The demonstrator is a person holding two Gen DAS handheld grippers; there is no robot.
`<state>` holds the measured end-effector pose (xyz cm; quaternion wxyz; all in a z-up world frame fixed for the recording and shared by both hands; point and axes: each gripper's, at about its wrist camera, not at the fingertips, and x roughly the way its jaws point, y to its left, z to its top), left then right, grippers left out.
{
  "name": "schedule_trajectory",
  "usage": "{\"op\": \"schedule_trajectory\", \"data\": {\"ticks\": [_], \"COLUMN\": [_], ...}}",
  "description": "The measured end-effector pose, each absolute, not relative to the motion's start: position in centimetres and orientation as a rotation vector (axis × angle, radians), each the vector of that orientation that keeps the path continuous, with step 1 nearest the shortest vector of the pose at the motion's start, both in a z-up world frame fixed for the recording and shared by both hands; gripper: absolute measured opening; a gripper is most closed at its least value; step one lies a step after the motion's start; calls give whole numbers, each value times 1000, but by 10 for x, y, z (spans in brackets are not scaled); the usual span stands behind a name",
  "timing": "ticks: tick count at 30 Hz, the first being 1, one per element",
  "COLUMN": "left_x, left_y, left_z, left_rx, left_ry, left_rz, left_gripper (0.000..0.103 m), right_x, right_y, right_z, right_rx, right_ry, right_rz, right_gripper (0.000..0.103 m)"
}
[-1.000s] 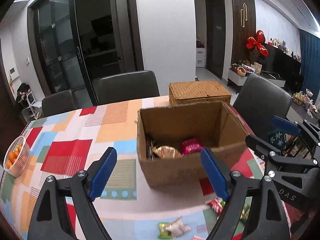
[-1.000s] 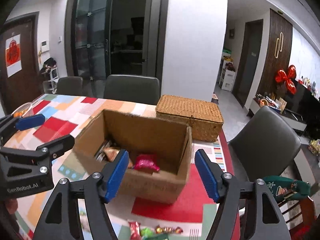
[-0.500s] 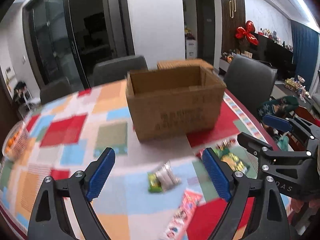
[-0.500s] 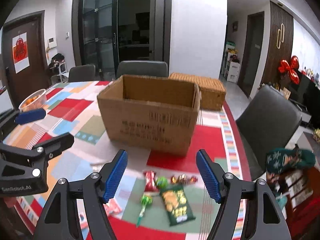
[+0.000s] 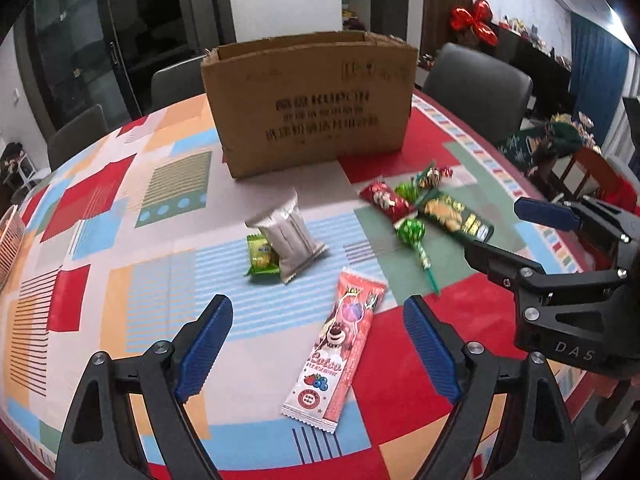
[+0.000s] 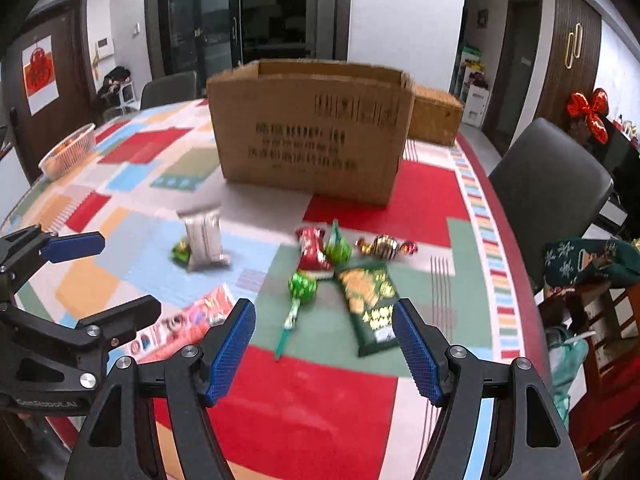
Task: Organize snacks
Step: 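Move both tools back toward the remaining snacks, then grasp the pink Lotso candy stick with the left tool while the right tool grasps the green lollipop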
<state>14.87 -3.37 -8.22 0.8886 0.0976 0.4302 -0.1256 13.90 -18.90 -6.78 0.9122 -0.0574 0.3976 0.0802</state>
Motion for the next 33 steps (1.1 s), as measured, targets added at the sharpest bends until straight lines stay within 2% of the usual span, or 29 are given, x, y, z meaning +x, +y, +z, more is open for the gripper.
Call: {"op": "schedule_trajectory", "data": {"ticks": [7,14,18,22,25,30,33], "left_x": [151,160,162,170,176,186,192], "left_y": [-37,-35,-34,-37,-42,-44,-43], "left_z": [-108,-131,-137,-140,-141,-139,-139], "left_rx": [226,199,188,177,183,155,130], "left_ry": [927,1002,1014,1022,1017,1017,1022], "left_rz": [-296,-313,-321,-331,-328,-337,-334], "left_gripper": [81,65,59,57,51,33,32], "right_x": [146,157,162,169,176,190,197], "right_y": [-187,-181,-175,-172,-174,-177,-176], "right_z": [-90,-103,-108,-113,-116,-122,-126], "right_rx": [-109,-109,-115,-110,-86,-49,-34], "right_ry": [879,910,923,931,945,966,979], "right_rz": [180,191,204,210,212,209,212], "right_gripper": [72,71,70,69,67,63,60]}}
